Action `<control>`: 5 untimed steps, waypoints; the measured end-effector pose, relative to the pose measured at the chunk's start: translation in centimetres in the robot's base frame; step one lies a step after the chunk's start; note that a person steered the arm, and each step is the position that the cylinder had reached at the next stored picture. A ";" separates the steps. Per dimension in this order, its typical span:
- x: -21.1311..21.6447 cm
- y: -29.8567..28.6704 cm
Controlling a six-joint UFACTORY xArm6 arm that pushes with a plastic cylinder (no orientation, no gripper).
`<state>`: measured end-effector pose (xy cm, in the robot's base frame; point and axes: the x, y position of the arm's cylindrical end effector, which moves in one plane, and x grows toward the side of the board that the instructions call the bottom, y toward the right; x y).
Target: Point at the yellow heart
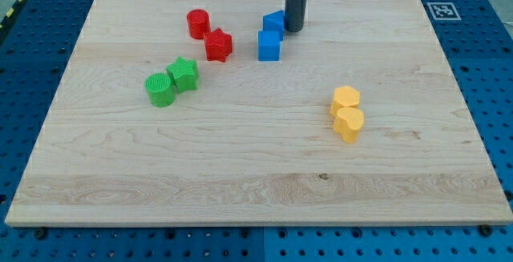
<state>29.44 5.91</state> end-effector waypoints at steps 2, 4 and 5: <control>0.0 1.8; -0.9 9.4; 0.8 13.2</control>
<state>30.20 19.09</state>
